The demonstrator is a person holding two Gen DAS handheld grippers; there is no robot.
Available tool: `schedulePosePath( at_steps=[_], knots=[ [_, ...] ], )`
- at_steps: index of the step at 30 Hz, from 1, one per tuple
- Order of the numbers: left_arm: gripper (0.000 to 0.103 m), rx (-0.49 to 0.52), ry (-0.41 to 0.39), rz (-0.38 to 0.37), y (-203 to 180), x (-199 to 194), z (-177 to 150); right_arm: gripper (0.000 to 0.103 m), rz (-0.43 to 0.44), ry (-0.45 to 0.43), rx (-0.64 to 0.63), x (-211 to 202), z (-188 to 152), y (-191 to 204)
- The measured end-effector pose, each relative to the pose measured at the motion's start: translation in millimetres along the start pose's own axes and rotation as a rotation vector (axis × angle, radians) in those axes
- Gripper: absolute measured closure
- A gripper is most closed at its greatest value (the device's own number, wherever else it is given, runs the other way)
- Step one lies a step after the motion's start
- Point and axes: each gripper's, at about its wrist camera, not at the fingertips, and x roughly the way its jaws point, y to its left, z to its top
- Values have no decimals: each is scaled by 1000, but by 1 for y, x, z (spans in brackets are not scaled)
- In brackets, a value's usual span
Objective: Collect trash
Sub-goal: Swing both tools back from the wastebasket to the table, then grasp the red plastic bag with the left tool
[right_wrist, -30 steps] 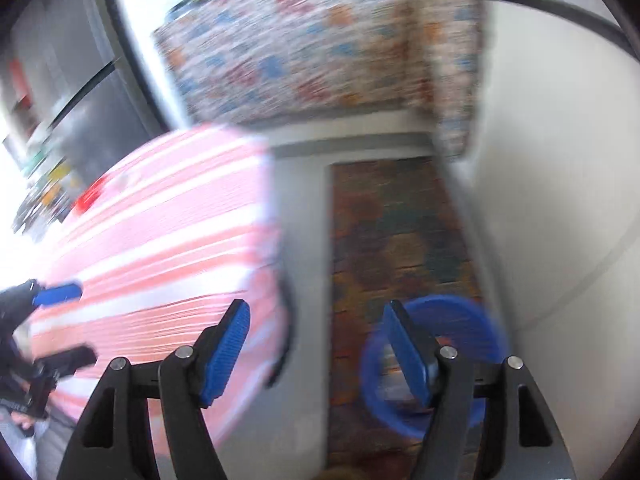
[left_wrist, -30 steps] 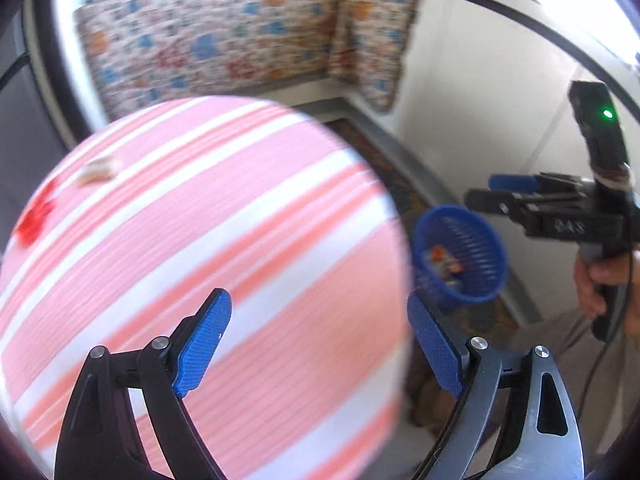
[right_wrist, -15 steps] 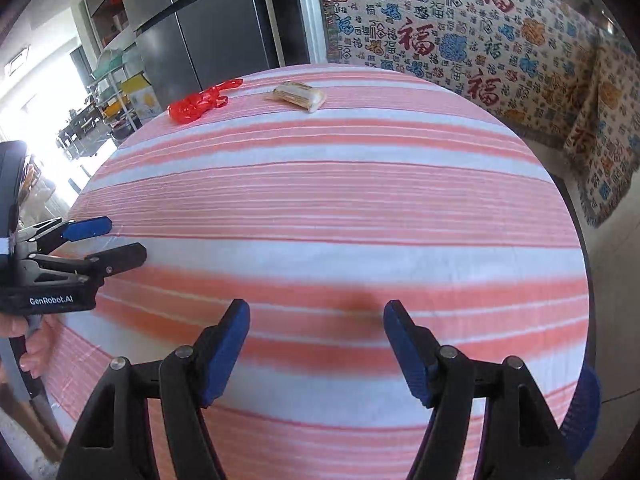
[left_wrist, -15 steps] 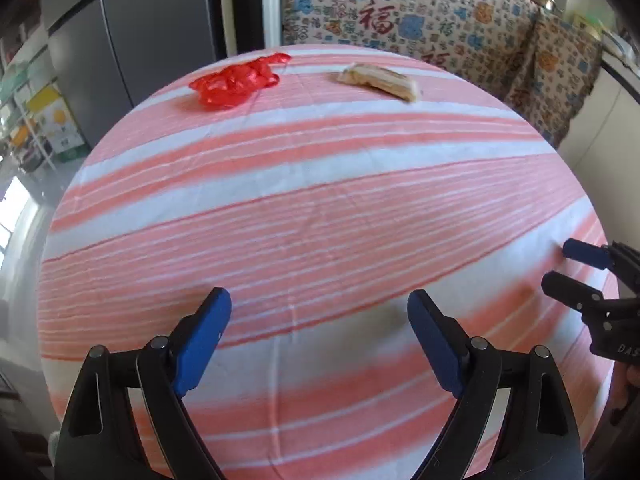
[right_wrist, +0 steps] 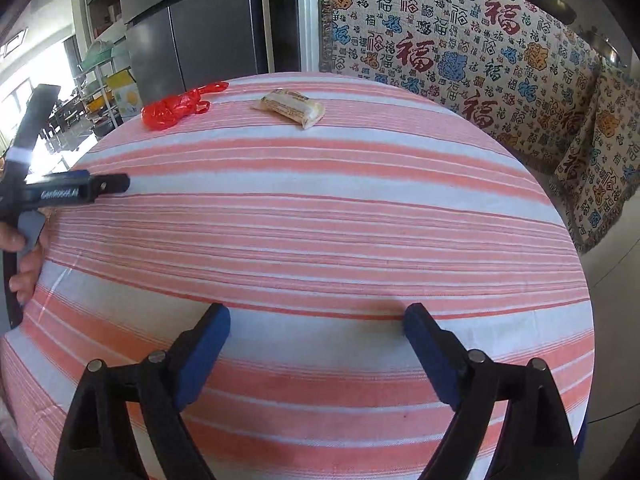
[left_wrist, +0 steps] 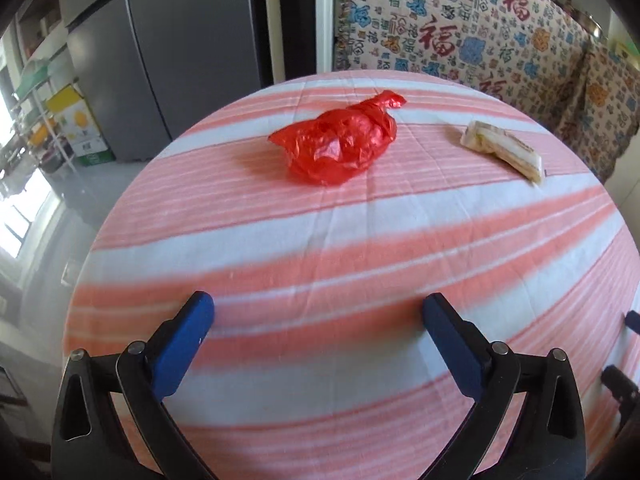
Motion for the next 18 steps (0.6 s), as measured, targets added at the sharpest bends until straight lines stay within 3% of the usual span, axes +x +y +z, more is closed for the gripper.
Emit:
schedulePosePath(
  at_steps=[9,15,17,18],
  knots=[
    [0,128,-1,-88,-1,33,49,12,0,0,0,1,0,1],
    [4,141,-24,-99,0,44,76,11,2,0,1,1,0,0],
    [30,152,-35,-110,-6,46,82,11,2,0,2,1,1,1],
    [38,155,-38,-123,-8,45,82,11,2,0,1,1,1,1]
  ],
)
